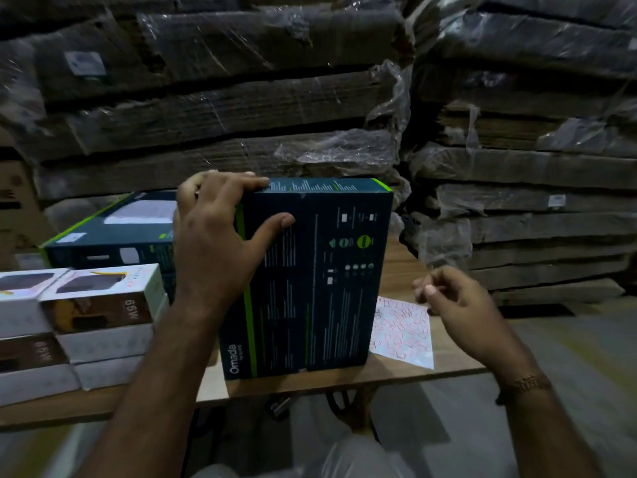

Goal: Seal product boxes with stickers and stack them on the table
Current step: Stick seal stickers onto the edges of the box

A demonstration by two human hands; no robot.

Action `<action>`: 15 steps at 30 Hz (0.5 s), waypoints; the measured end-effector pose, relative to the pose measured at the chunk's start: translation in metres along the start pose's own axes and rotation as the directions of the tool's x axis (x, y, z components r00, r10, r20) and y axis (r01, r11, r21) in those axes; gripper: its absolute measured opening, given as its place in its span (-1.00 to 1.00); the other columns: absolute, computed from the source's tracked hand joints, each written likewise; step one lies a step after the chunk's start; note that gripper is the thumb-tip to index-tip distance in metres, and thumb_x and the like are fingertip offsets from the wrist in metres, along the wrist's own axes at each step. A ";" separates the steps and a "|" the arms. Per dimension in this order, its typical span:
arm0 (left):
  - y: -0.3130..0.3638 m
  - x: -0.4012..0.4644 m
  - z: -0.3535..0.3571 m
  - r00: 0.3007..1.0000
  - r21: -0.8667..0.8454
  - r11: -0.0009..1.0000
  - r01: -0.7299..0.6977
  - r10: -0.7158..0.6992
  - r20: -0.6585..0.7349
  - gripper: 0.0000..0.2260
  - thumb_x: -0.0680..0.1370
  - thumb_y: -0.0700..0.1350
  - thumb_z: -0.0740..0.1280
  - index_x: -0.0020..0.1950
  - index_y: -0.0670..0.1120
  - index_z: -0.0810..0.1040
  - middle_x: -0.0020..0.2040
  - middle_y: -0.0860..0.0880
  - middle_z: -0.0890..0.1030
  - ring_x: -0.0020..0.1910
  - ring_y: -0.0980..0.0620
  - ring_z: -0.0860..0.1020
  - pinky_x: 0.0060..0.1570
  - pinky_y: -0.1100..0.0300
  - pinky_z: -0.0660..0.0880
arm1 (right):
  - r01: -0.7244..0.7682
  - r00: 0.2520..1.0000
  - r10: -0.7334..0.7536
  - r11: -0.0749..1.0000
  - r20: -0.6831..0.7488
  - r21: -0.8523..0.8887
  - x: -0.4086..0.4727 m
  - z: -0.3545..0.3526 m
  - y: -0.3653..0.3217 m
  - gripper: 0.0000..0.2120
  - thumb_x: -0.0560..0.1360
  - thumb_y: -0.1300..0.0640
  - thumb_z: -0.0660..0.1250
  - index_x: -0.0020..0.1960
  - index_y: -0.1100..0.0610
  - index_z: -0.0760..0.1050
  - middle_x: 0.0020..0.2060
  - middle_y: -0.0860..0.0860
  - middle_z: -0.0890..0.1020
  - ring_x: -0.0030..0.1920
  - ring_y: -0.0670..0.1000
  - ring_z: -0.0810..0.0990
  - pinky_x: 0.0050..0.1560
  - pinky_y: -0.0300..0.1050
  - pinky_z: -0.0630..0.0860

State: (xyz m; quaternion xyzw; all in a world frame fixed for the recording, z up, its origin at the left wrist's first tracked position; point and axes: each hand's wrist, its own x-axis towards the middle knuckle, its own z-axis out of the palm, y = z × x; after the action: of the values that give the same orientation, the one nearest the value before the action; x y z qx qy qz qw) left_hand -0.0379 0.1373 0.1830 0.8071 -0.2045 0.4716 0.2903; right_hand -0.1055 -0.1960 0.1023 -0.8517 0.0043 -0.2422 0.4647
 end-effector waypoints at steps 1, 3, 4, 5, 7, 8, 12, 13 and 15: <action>0.001 0.000 -0.001 1.000 0.015 1.000 -0.002 0.002 -0.003 -0.49 0.55 0.30 0.43 0.38 0.04 0.58 0.33 0.04 0.58 0.45 -0.16 0.37 0.33 -0.21 0.42 | 0.063 0.998 -0.063 0.998 -0.016 0.025 0.002 -0.001 -0.015 -0.85 0.68 0.19 0.31 -0.05 0.04 0.55 -0.02 -0.10 0.71 0.01 -0.02 0.68 0.09 0.15 0.64; 0.002 0.001 -0.002 1.000 0.084 0.996 -0.008 0.010 -0.019 -0.49 0.55 0.35 0.40 0.37 0.07 0.59 0.33 0.09 0.60 0.45 -0.14 0.38 0.35 -0.17 0.32 | 0.210 0.977 -0.208 0.977 -0.050 0.027 0.005 0.000 -0.049 -0.85 0.68 0.18 0.31 -0.04 0.01 0.55 -0.06 -0.10 0.69 -0.04 -0.05 0.65 0.03 0.00 0.61; 0.002 0.002 -0.003 1.000 0.118 0.993 -0.007 0.011 -0.025 -0.49 0.55 0.36 0.40 0.37 0.09 0.59 0.34 0.12 0.60 0.46 -0.12 0.38 0.37 -0.17 0.26 | 0.288 0.956 -0.286 0.958 -0.068 0.014 0.006 0.002 -0.067 -0.84 0.68 0.18 0.31 -0.05 0.00 0.55 -0.10 -0.09 0.68 -0.07 -0.06 0.64 -0.02 -0.08 0.58; 0.003 0.002 -0.003 1.000 0.138 0.990 -0.008 0.012 -0.025 -0.49 0.54 0.36 0.40 0.36 0.09 0.60 0.34 0.13 0.61 0.47 -0.11 0.38 0.40 -0.18 0.22 | 0.361 0.930 -0.359 0.933 -0.085 0.009 0.007 0.004 -0.084 -0.85 0.68 0.17 0.31 -0.06 0.01 0.54 -0.12 -0.08 0.66 -0.10 -0.06 0.62 -0.08 -0.15 0.54; 0.003 0.004 -0.003 0.999 0.127 0.991 -0.030 0.033 -0.019 -0.49 0.53 0.34 0.42 0.33 0.05 0.62 0.34 0.10 0.63 0.51 -0.12 0.39 0.50 -0.19 0.22 | 0.473 0.876 -0.469 0.881 -0.112 0.007 0.011 0.008 -0.113 -0.90 0.64 0.14 0.29 -0.05 0.04 0.53 -0.13 -0.05 0.63 -0.14 -0.04 0.59 -0.15 -0.14 0.51; 0.003 0.005 -0.003 0.999 0.110 0.993 -0.043 0.046 -0.018 -0.50 0.53 0.32 0.44 0.32 0.02 0.63 0.32 0.07 0.64 0.51 -0.12 0.42 0.53 -0.18 0.24 | 0.515 0.851 -0.511 0.857 -0.118 -0.002 0.013 0.011 -0.124 -0.90 0.63 0.13 0.28 -0.05 0.06 0.53 -0.12 -0.02 0.61 -0.15 0.00 0.57 -0.17 -0.08 0.51; 0.006 0.007 -0.006 0.998 0.099 0.994 -0.052 0.056 -0.037 -0.52 0.53 0.31 0.47 0.26 -0.02 0.66 0.25 0.04 0.68 0.32 -0.05 0.56 0.40 -0.05 0.43 | 0.598 0.798 -0.597 0.801 -0.081 -0.018 0.025 0.023 -0.155 -0.91 0.67 0.20 0.32 -0.01 0.10 0.52 -0.12 0.02 0.58 -0.19 -0.01 0.56 -0.22 -0.08 0.50; 0.007 0.007 -0.006 0.998 0.106 0.993 -0.045 0.050 -0.042 -0.52 0.53 0.31 0.47 0.27 -0.01 0.66 0.25 0.05 0.67 0.31 -0.05 0.56 0.38 -0.04 0.44 | 0.608 0.790 -0.609 0.793 -0.069 -0.040 0.028 0.027 -0.161 -0.92 0.67 0.20 0.33 -0.01 0.09 0.52 -0.10 0.00 0.57 -0.14 -0.02 0.57 -0.18 -0.13 0.49; 0.008 0.006 -0.006 0.998 0.118 0.992 -0.042 0.047 -0.041 -0.53 0.52 0.29 0.49 0.28 0.00 0.66 0.25 0.06 0.67 0.31 -0.04 0.55 0.38 -0.03 0.44 | 0.611 0.787 -0.617 0.784 -0.027 -0.108 0.037 0.035 -0.172 -0.91 0.66 0.18 0.34 -0.01 0.05 0.52 -0.05 -0.05 0.55 -0.04 -0.06 0.56 -0.09 -0.28 0.45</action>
State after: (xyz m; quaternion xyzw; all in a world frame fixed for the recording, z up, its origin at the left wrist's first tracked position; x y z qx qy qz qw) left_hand -0.0441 0.1349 0.1926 0.8074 -0.1881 0.5068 0.2363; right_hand -0.0952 -0.0795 0.2382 -0.8198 -0.2473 -0.4054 0.3201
